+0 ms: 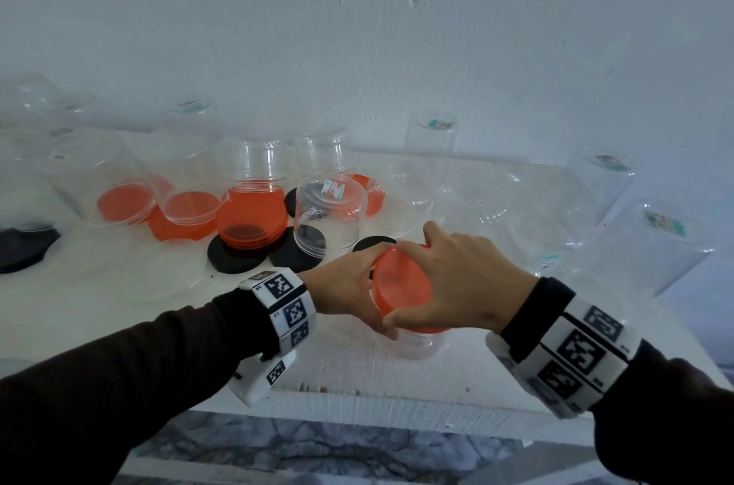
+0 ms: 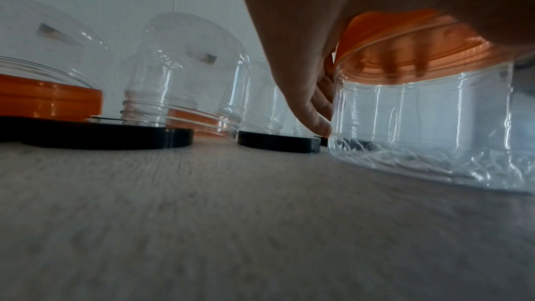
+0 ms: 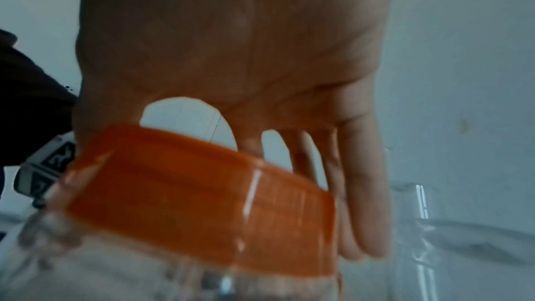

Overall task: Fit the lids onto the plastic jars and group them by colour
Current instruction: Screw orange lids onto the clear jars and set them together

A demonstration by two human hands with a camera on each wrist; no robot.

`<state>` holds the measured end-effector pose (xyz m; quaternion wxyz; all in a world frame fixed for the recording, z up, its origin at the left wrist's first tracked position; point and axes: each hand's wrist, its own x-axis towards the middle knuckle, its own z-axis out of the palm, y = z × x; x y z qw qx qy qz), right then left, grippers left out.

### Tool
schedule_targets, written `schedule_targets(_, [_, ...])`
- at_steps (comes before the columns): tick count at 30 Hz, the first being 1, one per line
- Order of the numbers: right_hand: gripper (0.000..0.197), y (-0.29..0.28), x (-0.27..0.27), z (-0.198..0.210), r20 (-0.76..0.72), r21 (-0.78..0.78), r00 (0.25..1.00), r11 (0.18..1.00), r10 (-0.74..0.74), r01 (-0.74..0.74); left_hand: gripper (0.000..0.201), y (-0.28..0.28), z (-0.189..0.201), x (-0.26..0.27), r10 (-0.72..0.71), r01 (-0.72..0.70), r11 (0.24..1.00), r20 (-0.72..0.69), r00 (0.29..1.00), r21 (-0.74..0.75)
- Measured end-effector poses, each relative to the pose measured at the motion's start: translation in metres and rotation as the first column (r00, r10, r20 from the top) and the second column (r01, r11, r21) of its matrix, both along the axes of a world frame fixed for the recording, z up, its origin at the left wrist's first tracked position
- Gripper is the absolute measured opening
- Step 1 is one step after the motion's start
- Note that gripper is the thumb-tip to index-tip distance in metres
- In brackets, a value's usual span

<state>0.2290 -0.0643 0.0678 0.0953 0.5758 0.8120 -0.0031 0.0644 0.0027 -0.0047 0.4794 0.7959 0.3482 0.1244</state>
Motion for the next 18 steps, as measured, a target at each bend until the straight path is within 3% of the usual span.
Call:
schedule_targets(2, [0.092,0.001,0.003,0.003,-0.041,-0.044,0.997,0.997,0.059,-0.061,0.095,-0.001,0.000,0.001,-0.003,0.003,1.000,0.000,1.000,-0.005])
schedule_targets(6, [0.088,0.010,0.010,0.013,-0.173,-0.284,0.976,0.942,0.135,-0.180,0.092,-0.001,0.000,0.001,-0.032,0.032,0.999,0.004,0.999,0.003])
schedule_targets(10, [0.083,0.009,0.004,0.010,-0.113,-0.174,0.988,0.976,0.109,-0.127,0.090,0.000,-0.002,0.002,-0.008,0.008,1.000,0.005,1.000,-0.004])
schedule_targets(14, [0.088,-0.002,-0.006,0.002,-0.036,0.008,0.999,1.000,-0.030,0.030,0.094,-0.002,-0.002,0.003,-0.012,0.012,1.000,-0.006,1.000,-0.011])
schedule_targets(16, [0.091,-0.003,-0.004,0.001,-0.016,-0.008,0.999,0.999,-0.042,0.042,0.090,-0.002,-0.002,0.003,-0.021,0.021,0.999,0.002,1.000,-0.035])
schedule_targets(18, [0.089,-0.001,0.002,0.004,-0.090,-0.129,0.996,0.992,0.006,-0.017,0.088,-0.002,-0.002,0.002,-0.026,0.026,0.998,0.012,1.000,-0.061])
